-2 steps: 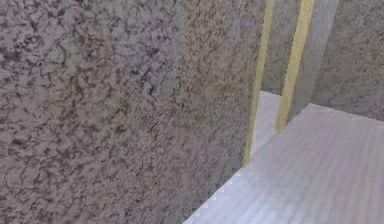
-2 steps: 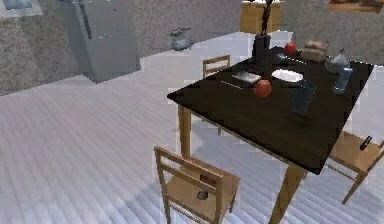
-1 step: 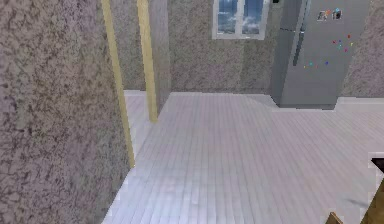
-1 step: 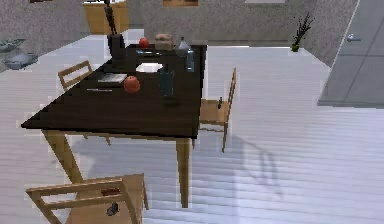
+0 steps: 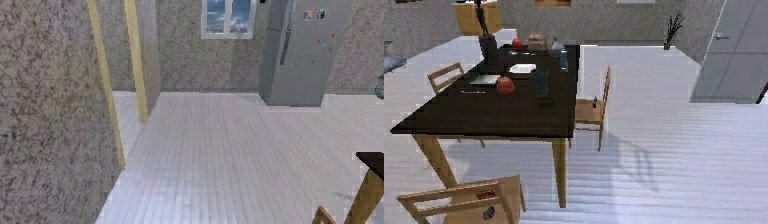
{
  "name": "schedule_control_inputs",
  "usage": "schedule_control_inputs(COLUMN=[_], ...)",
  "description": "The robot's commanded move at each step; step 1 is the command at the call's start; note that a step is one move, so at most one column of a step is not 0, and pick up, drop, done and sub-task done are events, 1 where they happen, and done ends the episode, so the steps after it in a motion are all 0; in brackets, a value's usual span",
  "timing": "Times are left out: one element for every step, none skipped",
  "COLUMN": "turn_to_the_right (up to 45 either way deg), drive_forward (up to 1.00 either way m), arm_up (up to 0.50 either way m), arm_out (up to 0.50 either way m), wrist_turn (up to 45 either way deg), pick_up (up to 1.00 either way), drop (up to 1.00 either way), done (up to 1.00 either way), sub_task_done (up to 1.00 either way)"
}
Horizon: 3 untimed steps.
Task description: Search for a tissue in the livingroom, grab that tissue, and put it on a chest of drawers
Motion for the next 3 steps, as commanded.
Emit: schedule_control_inputs(turn_to_the_right=[-27.0,0.0,27.0], drive_forward=[0.0,0.1,0.0], arm_up=[0.0,0.0,0.0], arm_out=[0.0,0.0,0.0], wrist_turn=[0.0,0.0,0.0], pick_up=[0.0,0.0,0.0], drop=[0.0,0.0,0.0], done=[0.0,0.0,0.0], sub_task_done=[0.0,0.0,0.0])
